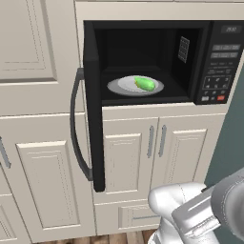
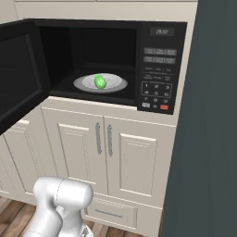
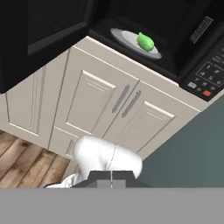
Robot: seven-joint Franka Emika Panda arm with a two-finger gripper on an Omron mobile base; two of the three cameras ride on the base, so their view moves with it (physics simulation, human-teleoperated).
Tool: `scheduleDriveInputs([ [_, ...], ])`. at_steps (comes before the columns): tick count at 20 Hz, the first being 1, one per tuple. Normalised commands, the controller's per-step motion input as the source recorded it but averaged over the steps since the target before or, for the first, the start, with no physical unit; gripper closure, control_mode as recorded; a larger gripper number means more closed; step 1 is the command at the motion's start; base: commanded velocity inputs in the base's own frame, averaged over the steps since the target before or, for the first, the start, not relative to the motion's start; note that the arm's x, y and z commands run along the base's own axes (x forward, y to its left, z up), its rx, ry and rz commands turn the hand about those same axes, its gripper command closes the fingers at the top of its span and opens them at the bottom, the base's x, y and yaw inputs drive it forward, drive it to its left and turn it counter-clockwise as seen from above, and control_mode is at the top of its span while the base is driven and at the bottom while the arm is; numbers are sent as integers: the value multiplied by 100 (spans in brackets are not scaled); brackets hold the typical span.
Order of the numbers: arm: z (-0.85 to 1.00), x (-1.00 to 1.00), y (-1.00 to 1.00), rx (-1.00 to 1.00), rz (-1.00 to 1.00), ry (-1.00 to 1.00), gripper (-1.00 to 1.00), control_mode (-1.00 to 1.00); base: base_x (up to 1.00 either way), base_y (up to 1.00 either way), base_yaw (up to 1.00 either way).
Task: Pick the corn from the counter and place it in the microwave. Then turn on the microwave.
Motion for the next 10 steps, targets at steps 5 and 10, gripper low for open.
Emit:
scheduleDriveInputs([
  [5, 6, -15, 26, -3, 0, -4, 100, -100, 0, 0, 0],
  [10, 7, -14, 28, -3, 0, -5, 100, -100, 0, 0, 0],
])
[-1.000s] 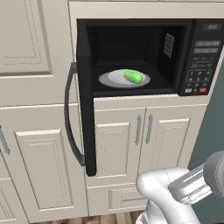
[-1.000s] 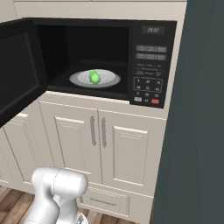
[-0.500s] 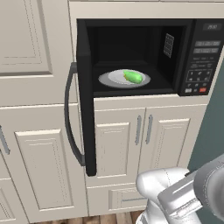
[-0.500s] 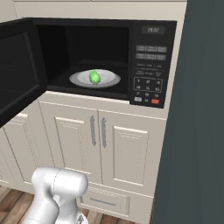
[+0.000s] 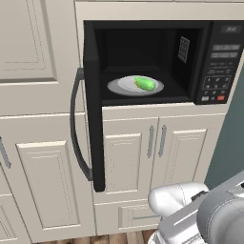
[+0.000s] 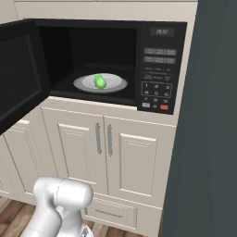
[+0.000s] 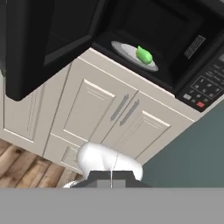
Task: Pick the corn from the counter and place it in the microwave. Then turn on the microwave.
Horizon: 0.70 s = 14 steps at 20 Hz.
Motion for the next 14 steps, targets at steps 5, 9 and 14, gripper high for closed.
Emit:
scheduleDriveInputs([
  [5, 7, -14, 28, -3, 0, -4, 100, -100, 0, 0, 0],
  [9, 7, -14, 27, -3, 0, -4, 100, -100, 0, 0, 0],
  [14, 7, -10, 26, -3, 0, -4, 100, -100, 0, 0, 0],
])
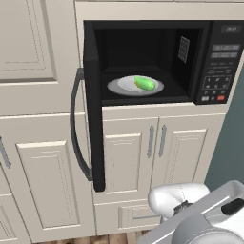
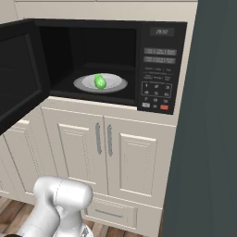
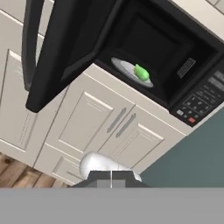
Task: Pick the corn from the counter and place it in the microwave. Then turn on the microwave.
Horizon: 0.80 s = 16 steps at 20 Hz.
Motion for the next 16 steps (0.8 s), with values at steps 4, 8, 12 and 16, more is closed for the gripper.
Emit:
scheduleDriveInputs([
  [4, 9, -2, 25, -3, 0, -5, 100, -100, 0, 0, 0],
  [8, 7, 0, 26, -3, -1, -5, 100, -100, 0, 0, 0],
  [12, 0, 1, 30, -4, -2, -5, 100, -100, 0, 0, 0],
  [16, 0, 5, 31, -4, -3, -5, 100, -100, 0, 0, 0],
])
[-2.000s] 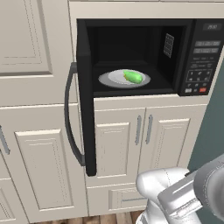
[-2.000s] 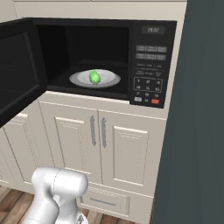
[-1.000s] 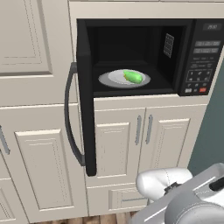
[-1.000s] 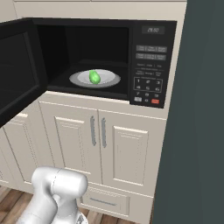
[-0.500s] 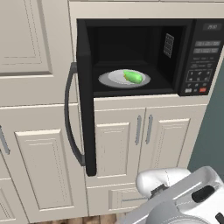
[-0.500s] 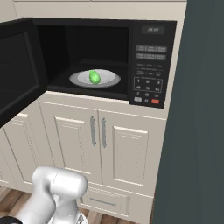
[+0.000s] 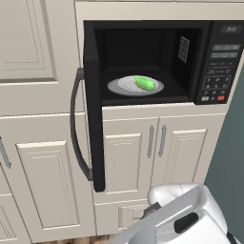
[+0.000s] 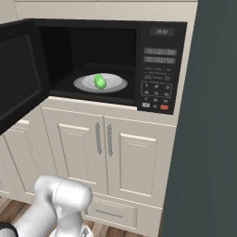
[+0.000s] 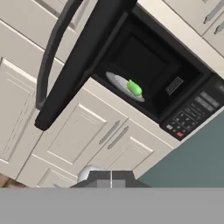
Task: Pick the corn from the counter and place it in the microwave. Then turn on the microwave.
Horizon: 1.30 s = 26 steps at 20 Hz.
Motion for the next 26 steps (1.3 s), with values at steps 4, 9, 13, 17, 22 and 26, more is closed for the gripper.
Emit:
scheduleDriveInputs([
  [4, 1, 6, 24, -2, -3, -1, 100, -100, 0, 0, 0],
  [9, 1, 14, 10, -2, -3, -2, 100, -100, 0, 0, 0],
  [13, 0, 23, 9, -4, -3, -3, 100, -100, 0, 0, 0],
  [17, 0, 22, 10, -4, -3, -2, 100, -100, 0, 0, 0],
  [22, 0, 27, 8, -4, -4, -2, 100, -100, 0, 0, 0],
  [26, -5, 30, 10, -4, -5, -1, 100, -100, 0, 0, 0],
])
